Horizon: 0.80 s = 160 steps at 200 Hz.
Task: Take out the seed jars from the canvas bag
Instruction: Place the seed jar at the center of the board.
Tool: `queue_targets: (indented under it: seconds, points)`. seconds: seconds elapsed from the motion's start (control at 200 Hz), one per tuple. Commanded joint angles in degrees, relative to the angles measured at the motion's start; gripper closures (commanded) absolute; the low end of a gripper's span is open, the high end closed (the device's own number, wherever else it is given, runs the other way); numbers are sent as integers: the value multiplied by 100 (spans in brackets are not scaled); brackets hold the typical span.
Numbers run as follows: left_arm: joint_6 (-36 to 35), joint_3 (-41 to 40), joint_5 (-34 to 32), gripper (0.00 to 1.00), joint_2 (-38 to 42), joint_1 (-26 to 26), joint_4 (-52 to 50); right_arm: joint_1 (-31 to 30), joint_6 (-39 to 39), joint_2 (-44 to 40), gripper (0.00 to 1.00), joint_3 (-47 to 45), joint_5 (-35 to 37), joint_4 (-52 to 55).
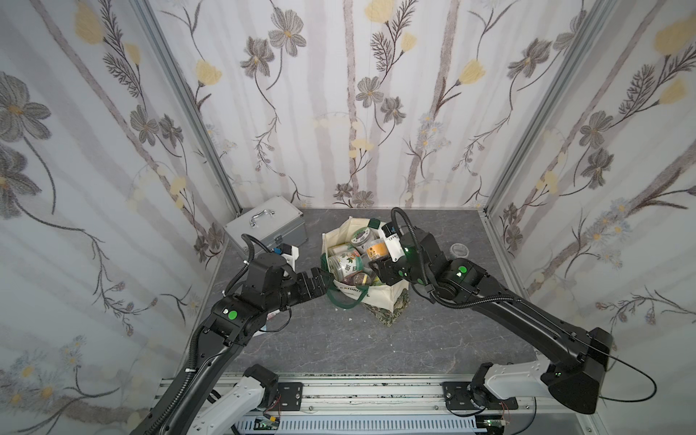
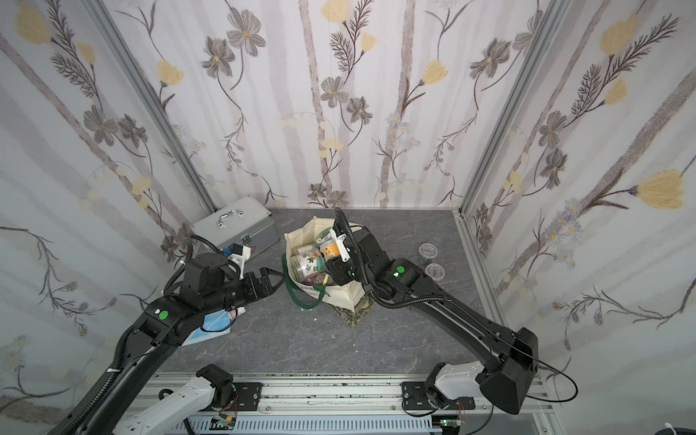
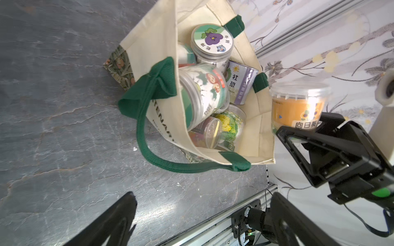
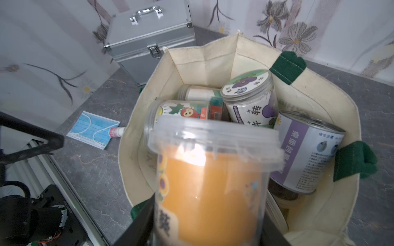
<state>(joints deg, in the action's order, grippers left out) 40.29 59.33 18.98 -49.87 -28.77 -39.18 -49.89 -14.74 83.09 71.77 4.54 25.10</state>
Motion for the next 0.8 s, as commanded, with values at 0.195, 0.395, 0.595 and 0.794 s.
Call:
queue_targets:
  seconds: [0.195,0.395,0.595,0.794]
  points:
    - [-26,987,484,0,-936,-723,774,-165,280,-1006,47,-1340,-330,-1724]
    - [-105,1334,683,0,-1638,-1070,890,-443,457,-1153,48,-1577,-224,-1833]
    - [-20,1319,863,0,-2058,-1308,1180,-625,516,-1199,47,-1638,-153,-1865]
    - [273,1089,1109,0,-2074,-1315,1661,-692,540,-1164,48,-1675,-150,-1866]
